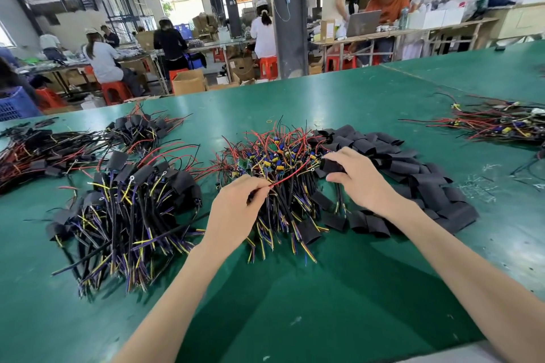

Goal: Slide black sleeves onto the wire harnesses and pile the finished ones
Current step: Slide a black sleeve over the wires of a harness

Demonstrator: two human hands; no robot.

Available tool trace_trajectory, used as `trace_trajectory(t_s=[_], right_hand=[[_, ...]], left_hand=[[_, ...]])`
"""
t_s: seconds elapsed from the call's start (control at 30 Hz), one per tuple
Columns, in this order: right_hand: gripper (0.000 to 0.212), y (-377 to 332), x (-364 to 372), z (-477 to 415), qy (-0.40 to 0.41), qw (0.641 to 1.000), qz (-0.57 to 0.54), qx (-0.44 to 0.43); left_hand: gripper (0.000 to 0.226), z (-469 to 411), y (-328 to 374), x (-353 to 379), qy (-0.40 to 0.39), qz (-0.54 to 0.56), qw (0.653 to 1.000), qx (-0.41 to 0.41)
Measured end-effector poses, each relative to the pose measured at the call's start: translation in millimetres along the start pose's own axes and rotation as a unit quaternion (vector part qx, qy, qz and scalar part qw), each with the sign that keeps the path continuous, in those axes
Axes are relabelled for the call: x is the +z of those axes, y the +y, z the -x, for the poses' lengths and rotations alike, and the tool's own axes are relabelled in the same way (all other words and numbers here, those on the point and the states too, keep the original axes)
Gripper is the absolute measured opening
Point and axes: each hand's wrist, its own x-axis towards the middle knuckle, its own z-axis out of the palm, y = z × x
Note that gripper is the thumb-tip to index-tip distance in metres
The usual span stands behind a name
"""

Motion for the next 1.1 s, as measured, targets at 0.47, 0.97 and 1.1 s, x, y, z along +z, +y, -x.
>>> trace_trajectory(t_s=[0.47,0.97,1.1], right_hand=[[0.039,-5,-1,3,0.04,0.998,-0.03,-0.041],[0.042,-27,3,12,0.022,0.958,0.158,-0.239],[0.041,-44,16,21,0.001,0.943,0.175,-0.282]], left_hand=[[0.013,3,3,-2,0.005,-0.022,0.998,0.058],[0.015,5,6,4,-0.036,-0.001,0.997,0.071],[0.04,11,8,14,-0.075,0.061,0.992,0.075]])
